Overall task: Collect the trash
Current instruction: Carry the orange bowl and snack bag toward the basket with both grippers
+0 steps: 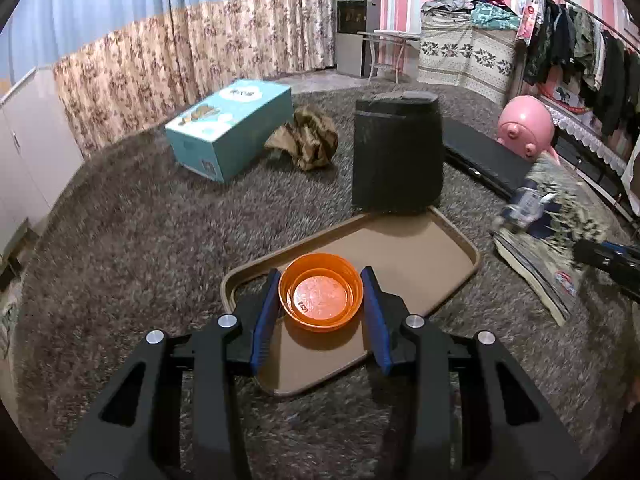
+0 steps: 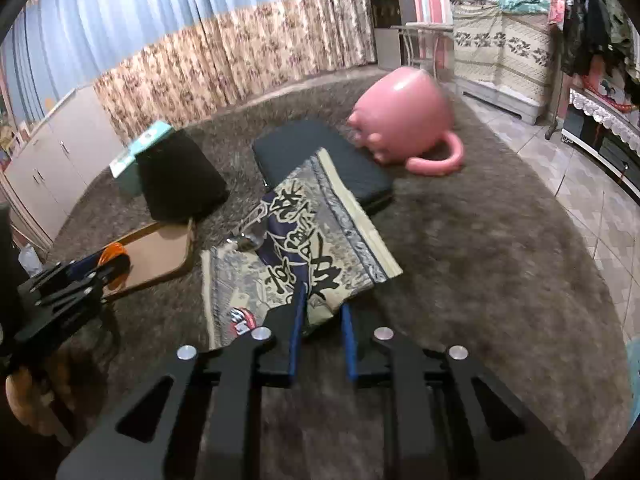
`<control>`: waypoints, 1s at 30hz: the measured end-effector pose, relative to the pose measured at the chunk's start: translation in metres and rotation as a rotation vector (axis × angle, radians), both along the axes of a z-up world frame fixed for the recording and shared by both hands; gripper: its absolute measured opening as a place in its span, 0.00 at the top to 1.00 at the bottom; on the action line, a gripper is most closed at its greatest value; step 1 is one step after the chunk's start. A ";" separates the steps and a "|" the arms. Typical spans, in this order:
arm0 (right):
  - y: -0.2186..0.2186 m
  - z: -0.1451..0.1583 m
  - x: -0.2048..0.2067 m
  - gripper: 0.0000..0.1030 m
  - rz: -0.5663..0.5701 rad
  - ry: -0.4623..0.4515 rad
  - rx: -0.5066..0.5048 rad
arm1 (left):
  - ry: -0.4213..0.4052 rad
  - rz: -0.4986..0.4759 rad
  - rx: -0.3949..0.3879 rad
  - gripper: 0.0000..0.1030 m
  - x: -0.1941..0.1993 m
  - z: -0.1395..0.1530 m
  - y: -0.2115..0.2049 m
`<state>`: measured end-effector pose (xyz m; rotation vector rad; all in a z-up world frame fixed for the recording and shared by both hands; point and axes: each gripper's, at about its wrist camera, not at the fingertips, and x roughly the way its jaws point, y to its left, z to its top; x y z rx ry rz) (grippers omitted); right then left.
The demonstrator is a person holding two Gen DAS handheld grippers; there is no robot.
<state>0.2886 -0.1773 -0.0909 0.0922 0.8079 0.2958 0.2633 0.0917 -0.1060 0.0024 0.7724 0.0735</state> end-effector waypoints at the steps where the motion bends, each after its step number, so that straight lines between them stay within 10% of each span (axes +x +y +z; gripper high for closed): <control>1: -0.009 0.003 -0.007 0.87 -0.014 -0.009 0.016 | -0.007 -0.002 0.003 0.62 -0.001 0.002 -0.001; 30: -0.246 0.091 -0.150 0.95 -0.416 -0.274 0.188 | -0.171 -0.324 -0.057 0.62 -0.043 0.077 -0.216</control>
